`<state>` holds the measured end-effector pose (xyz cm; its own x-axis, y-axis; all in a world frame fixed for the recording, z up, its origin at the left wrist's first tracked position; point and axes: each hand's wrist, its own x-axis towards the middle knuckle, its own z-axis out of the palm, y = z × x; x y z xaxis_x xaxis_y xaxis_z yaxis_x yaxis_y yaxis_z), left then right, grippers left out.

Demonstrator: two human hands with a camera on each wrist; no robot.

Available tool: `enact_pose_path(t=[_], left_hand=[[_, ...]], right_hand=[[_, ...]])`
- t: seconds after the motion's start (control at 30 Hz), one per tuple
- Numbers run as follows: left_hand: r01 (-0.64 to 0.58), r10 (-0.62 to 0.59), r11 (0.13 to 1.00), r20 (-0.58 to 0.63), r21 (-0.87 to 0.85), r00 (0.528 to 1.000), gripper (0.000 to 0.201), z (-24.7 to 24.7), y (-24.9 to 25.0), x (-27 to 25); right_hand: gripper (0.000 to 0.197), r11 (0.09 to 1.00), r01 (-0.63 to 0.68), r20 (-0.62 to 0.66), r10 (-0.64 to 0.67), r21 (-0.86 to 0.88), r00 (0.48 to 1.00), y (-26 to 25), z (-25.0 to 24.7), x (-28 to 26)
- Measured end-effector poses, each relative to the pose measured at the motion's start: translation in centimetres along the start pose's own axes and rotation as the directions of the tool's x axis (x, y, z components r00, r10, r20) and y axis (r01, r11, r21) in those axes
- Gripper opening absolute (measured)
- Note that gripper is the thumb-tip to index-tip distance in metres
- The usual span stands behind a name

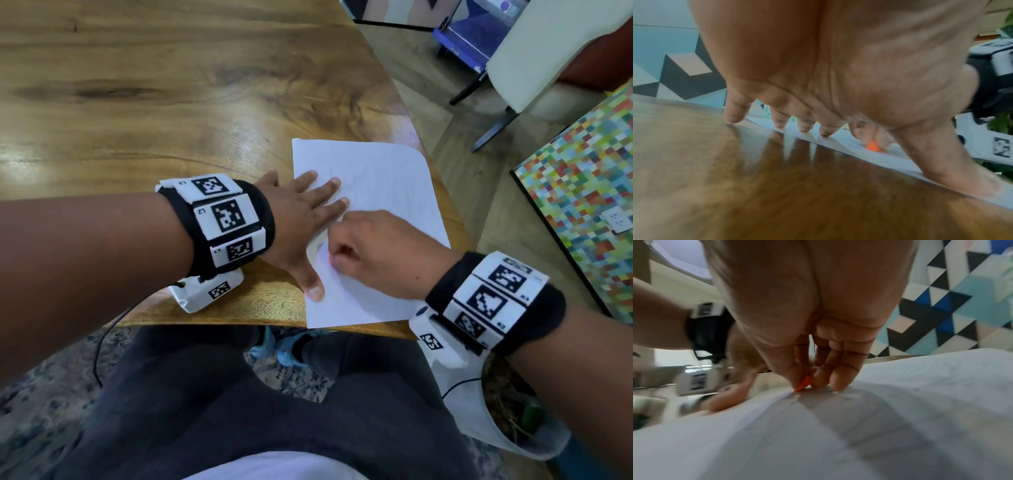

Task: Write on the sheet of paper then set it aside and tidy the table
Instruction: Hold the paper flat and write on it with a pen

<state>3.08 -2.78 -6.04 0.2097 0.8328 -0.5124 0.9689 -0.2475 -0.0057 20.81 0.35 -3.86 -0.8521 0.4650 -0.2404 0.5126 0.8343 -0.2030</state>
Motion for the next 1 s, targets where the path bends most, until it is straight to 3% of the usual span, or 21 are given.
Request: enact_pose_path(t=[0.17, 0.33, 0.4, 0.5, 0.6, 0.67, 0.77, 0.83, 0.9, 1.0], left_hand=[[0.006, -0.006, 1.000, 0.006, -0.008, 1.000, 0.146, -0.1, 0.0, 0.0], [0.008, -0.007, 0.999, 0.023, -0.034, 1.000, 0.149, -0.1, 0.1, 0.1], [0.009, -0.009, 1.000, 0.028, -0.025, 1.000, 0.149, -0.1, 0.1, 0.2], [0.004, -0.003, 1.000, 0.021, -0.024, 1.000, 0.148, -0.1, 0.1, 0.0], [0.008, -0.008, 1.000, 0.016, -0.011, 1.000, 0.147, -0.2, 0.1, 0.0], [0.006, -0.006, 1.000, 0.023, -0.014, 1.000, 0.145, -0.3, 0.2, 0.0], [0.008, -0.007, 1.000, 0.044, -0.019, 0.999, 0.144, -0.5, 0.5, 0.1], [0.011, -0.011, 1.000, 0.053, -0.009, 0.999, 0.145, -0.6, 0.6, 0.1], [0.011, -0.010, 1.000, 0.057, -0.003, 0.998, 0.143, -0.7, 0.6, 0.1], [0.021, -0.022, 1.000, 0.060, 0.013, 0.998, 0.142, -0.8, 0.7, 0.0]], right_hand=[[0.012, 0.967, -0.252, -0.149, 0.245, -0.028, 0.958, 3.4, -0.8, 1.4], [0.011, 0.998, 0.038, -0.046, -0.036, 0.043, 0.998, -0.3, 0.5, 0.4], [0.011, 0.998, 0.053, -0.020, -0.052, 0.045, 0.998, -0.5, 0.5, 0.3], [0.011, 0.994, -0.106, -0.083, 0.107, 0.016, 0.991, 1.8, -0.5, 1.0], [0.012, 0.959, -0.283, -0.143, 0.280, -0.003, 0.949, 4.0, -1.2, 1.3], [0.012, 0.974, -0.228, -0.130, 0.226, -0.002, 0.965, 3.5, -0.9, 0.9], [0.010, 0.999, 0.015, -0.053, -0.013, 0.030, 0.998, 1.0, 0.1, -0.3], [0.011, 0.997, 0.064, -0.013, -0.064, 0.032, 0.998, 0.4, 0.4, -0.6], [0.010, 1.000, -0.009, -0.057, 0.010, 0.022, 0.998, 1.6, 0.0, -0.2], [0.011, 0.972, -0.233, -0.136, 0.233, 0.015, 0.963, 4.3, -0.8, 0.7]])
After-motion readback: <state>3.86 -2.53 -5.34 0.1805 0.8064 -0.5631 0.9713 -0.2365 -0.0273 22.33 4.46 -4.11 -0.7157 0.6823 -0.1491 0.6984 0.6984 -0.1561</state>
